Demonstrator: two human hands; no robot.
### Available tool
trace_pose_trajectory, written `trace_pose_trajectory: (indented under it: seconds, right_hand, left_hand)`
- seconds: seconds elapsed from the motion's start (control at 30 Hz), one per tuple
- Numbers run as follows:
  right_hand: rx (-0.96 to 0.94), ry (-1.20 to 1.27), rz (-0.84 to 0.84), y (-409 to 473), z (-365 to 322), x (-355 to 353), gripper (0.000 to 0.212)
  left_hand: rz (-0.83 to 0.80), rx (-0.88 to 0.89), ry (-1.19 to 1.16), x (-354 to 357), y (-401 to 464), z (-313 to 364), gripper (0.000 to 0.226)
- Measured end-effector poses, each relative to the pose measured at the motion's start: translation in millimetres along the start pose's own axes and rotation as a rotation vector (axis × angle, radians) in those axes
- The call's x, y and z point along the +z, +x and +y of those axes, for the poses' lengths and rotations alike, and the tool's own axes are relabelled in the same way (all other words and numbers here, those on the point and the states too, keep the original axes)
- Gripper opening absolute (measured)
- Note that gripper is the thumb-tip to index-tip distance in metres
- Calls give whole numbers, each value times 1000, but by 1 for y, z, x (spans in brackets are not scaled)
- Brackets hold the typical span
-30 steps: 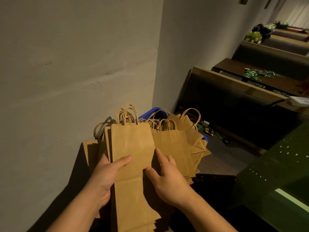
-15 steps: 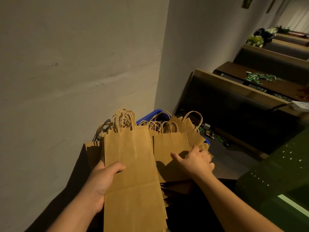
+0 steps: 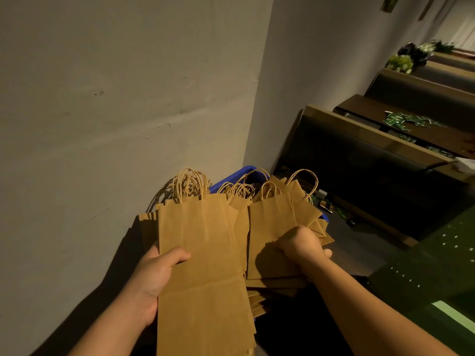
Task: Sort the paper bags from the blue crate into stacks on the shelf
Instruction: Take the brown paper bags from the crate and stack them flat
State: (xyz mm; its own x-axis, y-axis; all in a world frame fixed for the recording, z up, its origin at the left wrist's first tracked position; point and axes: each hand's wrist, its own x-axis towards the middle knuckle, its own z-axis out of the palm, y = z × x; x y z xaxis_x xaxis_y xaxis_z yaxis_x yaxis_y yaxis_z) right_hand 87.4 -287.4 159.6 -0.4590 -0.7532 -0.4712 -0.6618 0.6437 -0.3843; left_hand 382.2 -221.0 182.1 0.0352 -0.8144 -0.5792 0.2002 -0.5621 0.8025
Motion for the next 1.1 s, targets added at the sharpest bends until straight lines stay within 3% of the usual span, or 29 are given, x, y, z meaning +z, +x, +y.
trace_pose_trajectory:
  seconds: [0.2, 0.4, 0.6, 0.87, 1.0, 1.1]
  right_hand:
    - [-105, 183, 91, -8, 10, -8, 25]
    - [-196, 380, 213, -25, 26, -23, 21]
    - [-156, 780, -3, -44, 31, -34, 21]
    - [-335, 1000, -226, -83, 16, -27, 17]
    - [-421, 1030, -365, -101, 5, -16, 17]
    - [-482, 917, -330, -103, 4, 1, 29]
  left_hand:
    - [-10, 14, -12, 4, -5, 4, 68]
    - [-29, 15, -9, 4, -3, 4, 68]
    - [-32, 15, 0, 4, -1, 3, 59]
    - [-2, 12, 2, 8, -5, 6, 55]
    - [13, 17, -7, 11, -8, 5, 100]
    - [8, 30, 17, 20, -18, 10, 104]
